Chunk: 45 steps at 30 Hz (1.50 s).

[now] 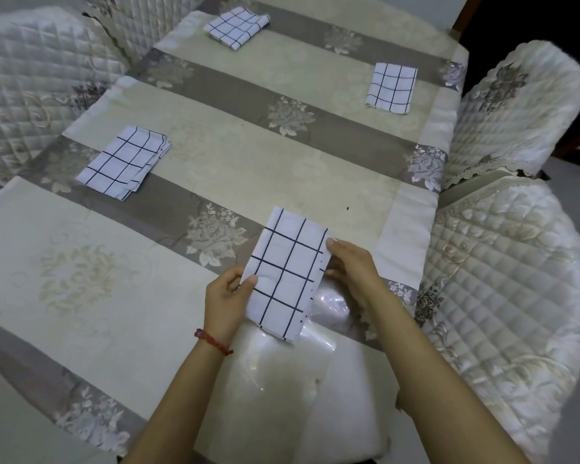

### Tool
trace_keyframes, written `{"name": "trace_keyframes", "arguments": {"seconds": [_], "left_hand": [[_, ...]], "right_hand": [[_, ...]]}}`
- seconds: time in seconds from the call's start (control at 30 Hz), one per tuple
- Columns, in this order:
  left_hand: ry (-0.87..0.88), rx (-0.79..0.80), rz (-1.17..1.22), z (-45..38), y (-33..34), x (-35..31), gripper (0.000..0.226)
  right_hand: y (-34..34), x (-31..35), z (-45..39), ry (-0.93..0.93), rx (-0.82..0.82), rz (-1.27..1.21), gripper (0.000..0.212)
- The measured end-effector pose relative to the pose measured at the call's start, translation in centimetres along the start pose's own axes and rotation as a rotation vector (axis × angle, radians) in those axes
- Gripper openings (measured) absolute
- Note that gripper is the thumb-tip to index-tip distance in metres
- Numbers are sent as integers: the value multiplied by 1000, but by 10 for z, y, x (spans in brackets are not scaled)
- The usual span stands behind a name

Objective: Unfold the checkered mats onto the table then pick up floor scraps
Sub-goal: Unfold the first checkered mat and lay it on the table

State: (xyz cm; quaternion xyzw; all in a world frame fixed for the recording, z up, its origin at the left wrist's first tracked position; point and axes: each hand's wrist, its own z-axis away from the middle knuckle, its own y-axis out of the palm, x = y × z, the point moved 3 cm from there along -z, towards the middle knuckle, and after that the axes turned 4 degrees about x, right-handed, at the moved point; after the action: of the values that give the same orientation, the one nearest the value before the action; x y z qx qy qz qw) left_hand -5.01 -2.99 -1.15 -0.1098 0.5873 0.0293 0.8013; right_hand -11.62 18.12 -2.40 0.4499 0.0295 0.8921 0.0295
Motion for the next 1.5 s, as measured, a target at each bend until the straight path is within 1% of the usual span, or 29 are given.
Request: {"name": "trace_keyframes", "arguments": {"seconds": [0.03,0.07,0.13,0.17,0.2,0.27,0.3,0.37,0.4,0.47,0.5,0.57,0.63,0.73,0.8,0.93,1.07,1.13,1.2,1.23,1.27,1.3,1.37,1.4,1.43,1.5], "left_hand": [[-7,3,51,3,-1,-1,25],[-16,4,80,6,-2,-3,25],[-56,-14,107,12,0,-6,19],[-87,-45,104,15,1,-5,14],[-122,-90,72,17,1,-4,12],[-162,-177,-61,24,5,-6,33],[-139,-192,-93,28,9,-10,40],[-70,-156,-70,36,21,-25,39],[-39,-119,-25,41,30,-33,36],[-7,-49,131,52,47,-49,32],[-2,-22,216,58,56,-57,31],[18,18,319,67,72,-70,30],[64,20,354,78,83,-81,24],[105,-43,372,91,92,-90,15],[111,-126,318,97,95,-93,8],[101,-320,293,99,88,-99,18],[145,-465,253,100,61,-109,20],[160,-525,240,101,45,-115,24],[159,-567,238,103,33,-122,22],[154,-571,234,103,30,-125,18],[152,-564,219,103,28,-129,10],[147,-566,179,103,28,-132,8],[190,-584,-23,103,31,-141,46],[267,-574,-121,105,35,-150,57],[354,-523,-188,106,44,-161,61],[488,-333,-274,108,66,-180,55]], "right_hand": [[2,1,5,30,78,-49,17],[5,2,10,45,135,-77,14],[9,7,19,4,167,-64,33],[10,11,24,-38,152,-41,40],[12,16,30,-83,128,-12,42],[15,27,41,-194,78,97,38],[16,32,47,-256,67,161,39],[19,39,59,-343,75,227,46],[20,42,67,-366,95,229,42],[22,48,81,-392,163,234,25],[22,50,87,-407,198,235,22],[18,53,97,-453,262,242,25],[11,57,109,-500,321,267,28],[-4,65,122,-565,368,322,30],[-15,72,128,-610,380,344,27],[-42,94,135,-664,359,259,25],[-77,123,134,-738,198,261,25],[-91,137,133,-765,103,269,26],[-98,149,133,-796,45,293,27],[-98,154,135,-812,39,302,27],[-96,159,137,-831,42,314,28],[-93,163,139,-852,54,335,30],[-85,169,146,-909,97,424,28],[-80,171,150,-938,121,485,27],[-75,173,155,-961,148,542,25],[-65,174,163,-994,211,624,25]]}}
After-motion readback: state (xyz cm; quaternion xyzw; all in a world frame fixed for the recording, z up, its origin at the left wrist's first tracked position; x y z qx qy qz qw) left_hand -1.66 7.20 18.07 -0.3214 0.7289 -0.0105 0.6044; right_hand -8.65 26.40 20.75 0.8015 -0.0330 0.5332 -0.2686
